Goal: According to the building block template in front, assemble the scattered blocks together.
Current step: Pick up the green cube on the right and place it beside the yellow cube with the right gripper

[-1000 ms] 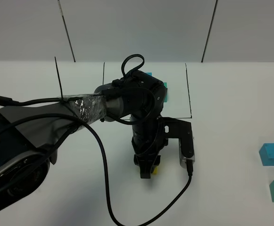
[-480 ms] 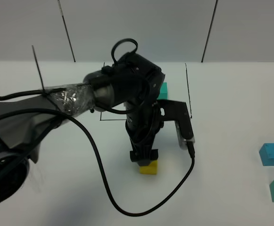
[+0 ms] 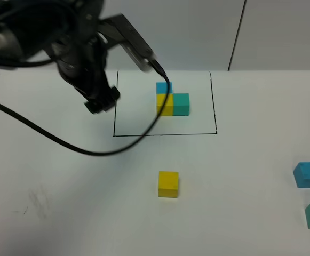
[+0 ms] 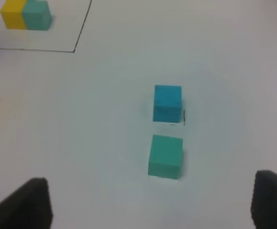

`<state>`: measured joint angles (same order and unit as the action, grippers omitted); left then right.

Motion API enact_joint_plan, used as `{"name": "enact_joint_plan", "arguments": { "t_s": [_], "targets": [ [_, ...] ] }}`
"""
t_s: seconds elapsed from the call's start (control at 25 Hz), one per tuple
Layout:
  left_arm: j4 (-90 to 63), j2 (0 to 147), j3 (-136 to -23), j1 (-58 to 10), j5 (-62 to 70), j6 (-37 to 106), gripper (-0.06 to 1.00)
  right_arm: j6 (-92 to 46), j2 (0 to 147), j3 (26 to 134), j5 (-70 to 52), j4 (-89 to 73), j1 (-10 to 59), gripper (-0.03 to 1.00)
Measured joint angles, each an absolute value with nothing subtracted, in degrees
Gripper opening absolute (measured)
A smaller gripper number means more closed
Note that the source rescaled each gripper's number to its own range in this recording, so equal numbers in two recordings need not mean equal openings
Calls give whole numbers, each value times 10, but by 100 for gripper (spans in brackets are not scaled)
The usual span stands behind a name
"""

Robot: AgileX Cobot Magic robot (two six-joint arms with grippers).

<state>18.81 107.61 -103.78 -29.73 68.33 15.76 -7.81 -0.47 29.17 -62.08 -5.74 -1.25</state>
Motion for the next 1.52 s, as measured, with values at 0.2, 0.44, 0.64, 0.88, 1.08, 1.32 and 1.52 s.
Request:
{"name": "enact_joint_plan", "arguments": {
  "t_s": [0.2, 0.44, 0.64, 0.88, 1.08, 1.32, 1.52],
  "targets": [
    [154, 966, -1034, -213, 684, 146, 96, -78, -5, 292, -621, -57, -13, 71],
    [134, 792, -973, -159, 684, 146, 94, -78, -5, 292, -621, -57, -13, 71],
    [131, 607, -875, -151, 684, 121, 91, -78, -5, 292, -621, -57, -13, 71],
    [122, 368, -772, -150, 685, 85, 89, -78, -5, 292, -621, -57, -13, 71],
    [77, 236, -714, -150, 685, 82, 87, -78, -5, 292, -621, -57, -13, 71],
    [19, 134, -617, -150, 685, 48, 81, -78, -5, 292, -621, -57, -13, 71],
    [-11, 54, -502, -150, 653, 40, 79, -78, -5, 292, -621, -57, -13, 71]
  ]
}}
